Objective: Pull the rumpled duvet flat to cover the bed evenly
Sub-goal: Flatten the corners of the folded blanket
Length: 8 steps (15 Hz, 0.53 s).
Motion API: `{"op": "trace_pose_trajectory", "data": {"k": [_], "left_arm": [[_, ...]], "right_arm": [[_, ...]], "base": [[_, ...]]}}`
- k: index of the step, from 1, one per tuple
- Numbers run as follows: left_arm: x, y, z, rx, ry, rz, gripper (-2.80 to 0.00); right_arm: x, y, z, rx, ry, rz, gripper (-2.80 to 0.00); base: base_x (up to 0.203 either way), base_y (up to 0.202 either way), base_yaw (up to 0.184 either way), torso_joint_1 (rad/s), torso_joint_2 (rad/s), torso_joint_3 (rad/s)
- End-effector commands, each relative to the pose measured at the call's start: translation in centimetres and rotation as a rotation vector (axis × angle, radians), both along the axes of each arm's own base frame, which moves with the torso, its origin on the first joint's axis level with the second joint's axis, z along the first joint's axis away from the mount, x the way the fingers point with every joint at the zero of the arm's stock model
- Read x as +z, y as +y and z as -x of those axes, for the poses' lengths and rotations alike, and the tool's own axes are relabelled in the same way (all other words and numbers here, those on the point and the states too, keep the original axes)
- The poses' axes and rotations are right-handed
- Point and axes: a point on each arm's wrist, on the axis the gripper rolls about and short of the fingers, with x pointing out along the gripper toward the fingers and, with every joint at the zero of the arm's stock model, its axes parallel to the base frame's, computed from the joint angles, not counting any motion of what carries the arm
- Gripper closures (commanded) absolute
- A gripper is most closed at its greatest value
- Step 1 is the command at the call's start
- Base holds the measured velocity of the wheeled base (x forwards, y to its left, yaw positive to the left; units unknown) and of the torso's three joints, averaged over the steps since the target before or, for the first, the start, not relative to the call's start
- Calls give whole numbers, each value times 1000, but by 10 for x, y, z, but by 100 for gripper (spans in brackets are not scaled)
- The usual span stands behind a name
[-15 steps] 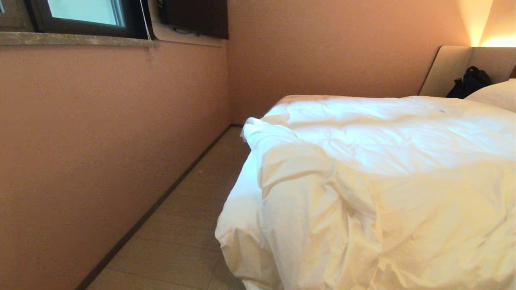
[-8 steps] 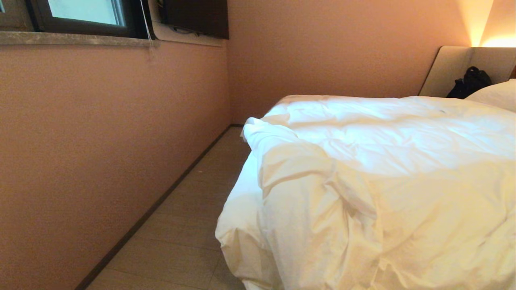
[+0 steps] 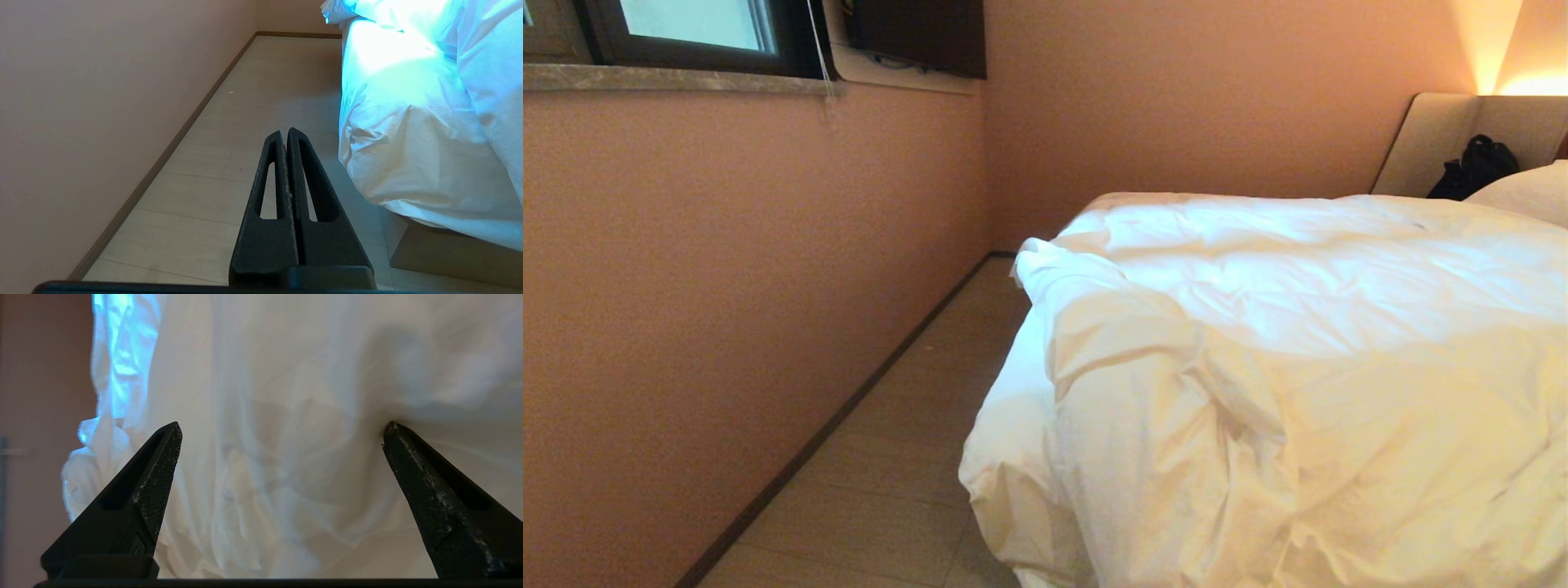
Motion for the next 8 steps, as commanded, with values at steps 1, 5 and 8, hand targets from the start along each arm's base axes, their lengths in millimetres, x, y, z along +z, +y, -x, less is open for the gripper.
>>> {"op": "trace_pose_trajectory", "data": {"k": [1,5,8], "left_arm": [[0,0,0,1,0,0,0],[0,0,0,1,0,0,0],[0,0,0,2,0,0,0]], "right_arm": [[-9,-6,5,-17,13,-16,-280],[-15,-8,11,-59,90,1,-280],[-16,-13,16,-83,106,10,-280]], "base": [[0,0,0,0,0,0],[0,0,0,0,0,0],[0,0,0,0,0,0]]}}
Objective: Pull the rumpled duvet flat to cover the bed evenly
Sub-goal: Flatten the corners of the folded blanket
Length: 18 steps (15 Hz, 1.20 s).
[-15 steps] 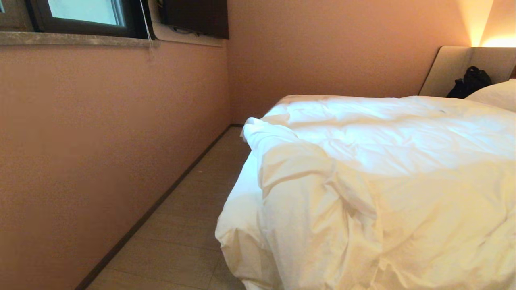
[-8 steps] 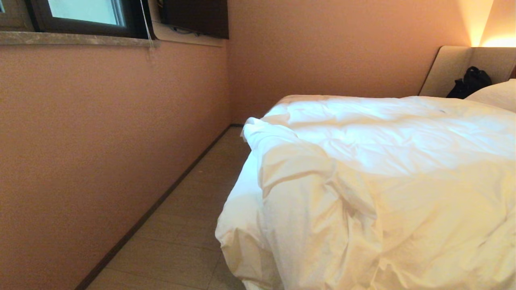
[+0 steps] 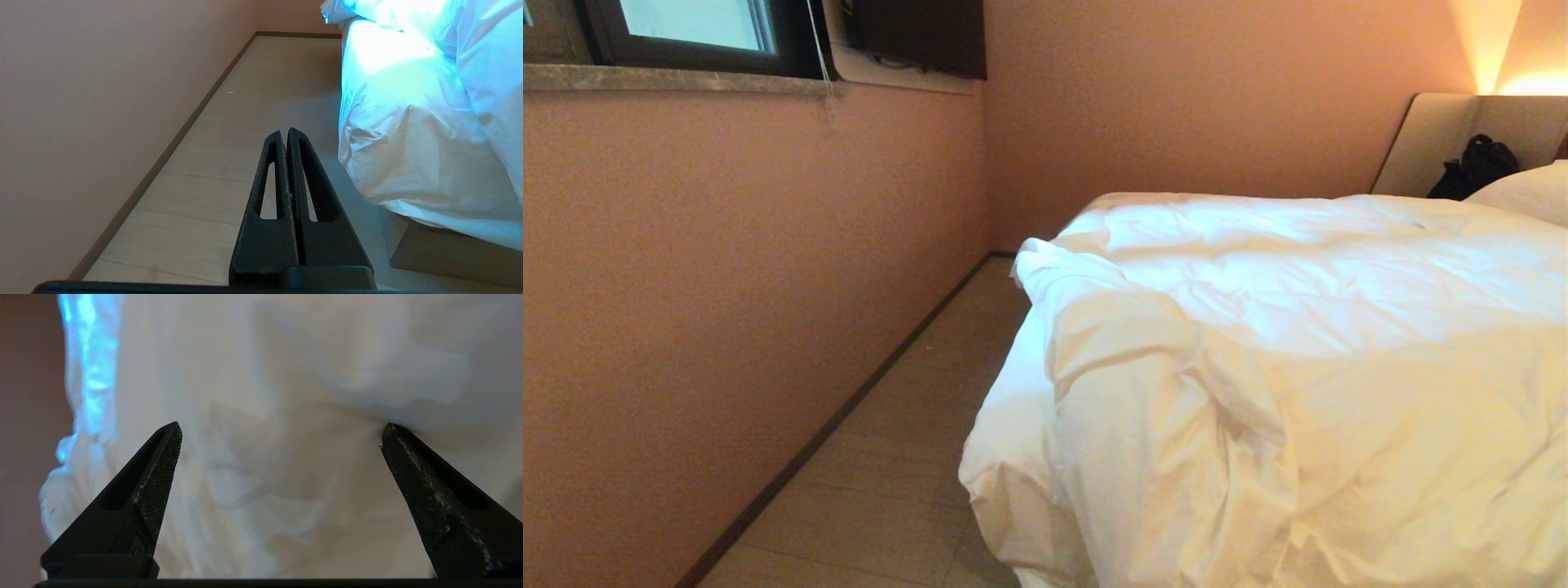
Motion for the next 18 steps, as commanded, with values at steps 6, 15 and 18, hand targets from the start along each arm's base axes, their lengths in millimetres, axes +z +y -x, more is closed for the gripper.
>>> {"op": "trace_pose_trajectory", "data": {"k": [6,15,18], "left_arm": [[0,0,0,0,0,0,0],[0,0,0,0,0,0,0],[0,0,0,0,0,0,0]], "right_arm": [[-22,-22,-3,-43,82,-1,-280],[-47,-41,-9,-44,95,-23,0],[-47,-43,-10,-44,96,-17,0]], "base": [[0,0,0,0,0,0],[0,0,0,0,0,0],[0,0,0,0,0,0]]}}
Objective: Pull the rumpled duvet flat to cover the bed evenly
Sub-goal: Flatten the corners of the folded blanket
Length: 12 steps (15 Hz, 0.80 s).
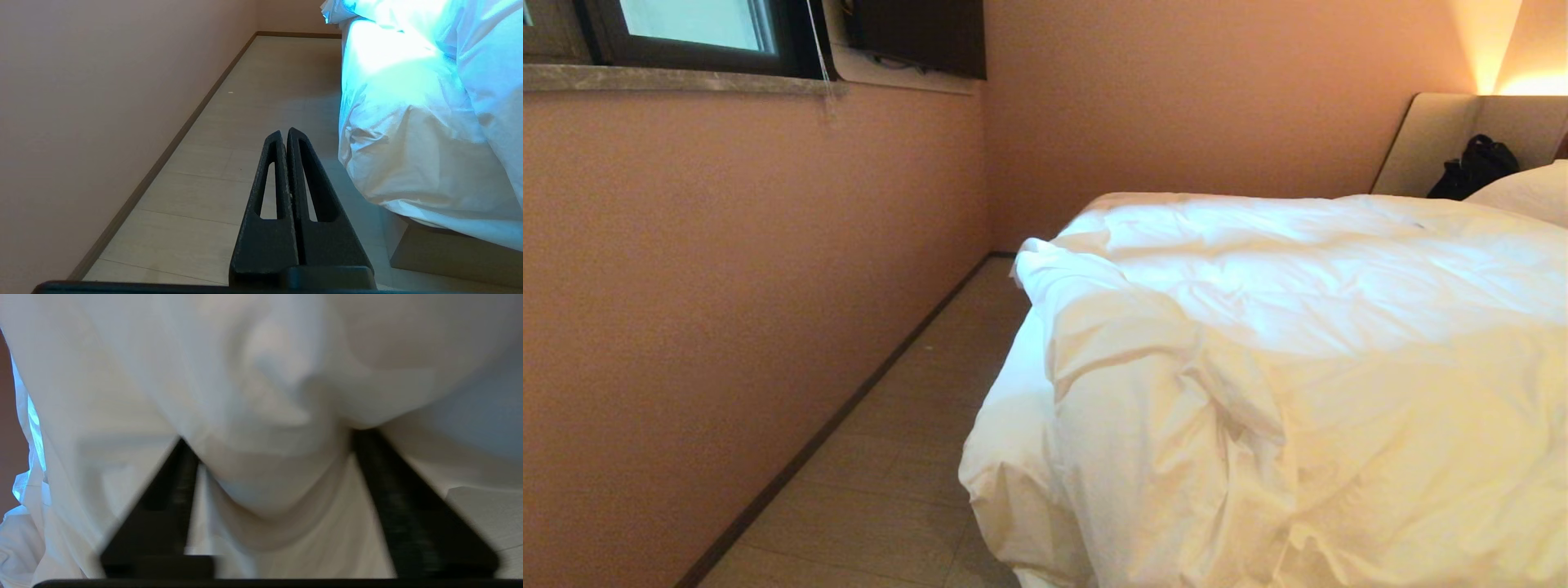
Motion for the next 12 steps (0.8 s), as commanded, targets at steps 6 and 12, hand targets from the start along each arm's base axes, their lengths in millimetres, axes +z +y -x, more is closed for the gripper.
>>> {"op": "trace_pose_trajectory", "data": {"k": [6,12], "left_arm": [[0,0,0,0,0,0,0],[0,0,0,1,0,0,0]], "right_arm": [[0,0,-1,2,-2,-5,0],[23,-9,24,-81,-18,40,0]], "base": [[0,0,0,0,0,0],[0,0,0,0,0,0]]}}
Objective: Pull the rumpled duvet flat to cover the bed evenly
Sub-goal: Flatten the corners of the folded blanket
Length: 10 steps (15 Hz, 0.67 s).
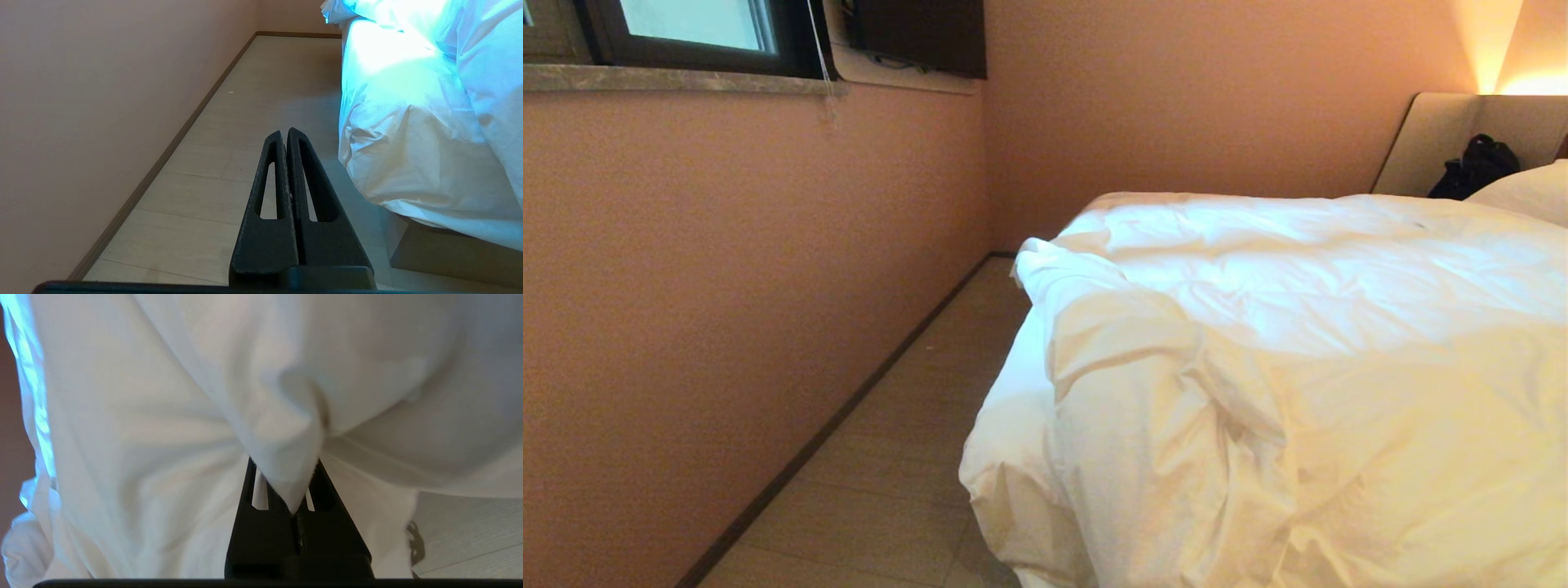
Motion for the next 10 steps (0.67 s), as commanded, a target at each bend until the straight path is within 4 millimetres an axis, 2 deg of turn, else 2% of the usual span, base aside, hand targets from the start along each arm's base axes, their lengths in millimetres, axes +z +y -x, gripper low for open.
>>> {"op": "trace_pose_trajectory", "data": {"k": [1,7,10], "left_arm": [[0,0,0,1,0,0,0],[0,0,0,1,0,0,0],[0,0,0,1,0,0,0]], "right_arm": [[14,-6,17,-43,-12,41,0],[42,-36,53,-154,12,108,0],[37,-43,60,-167,28,44,0]], "base": [[0,0,0,0,0,0],[0,0,0,0,0,0],[0,0,0,0,0,0]]}}
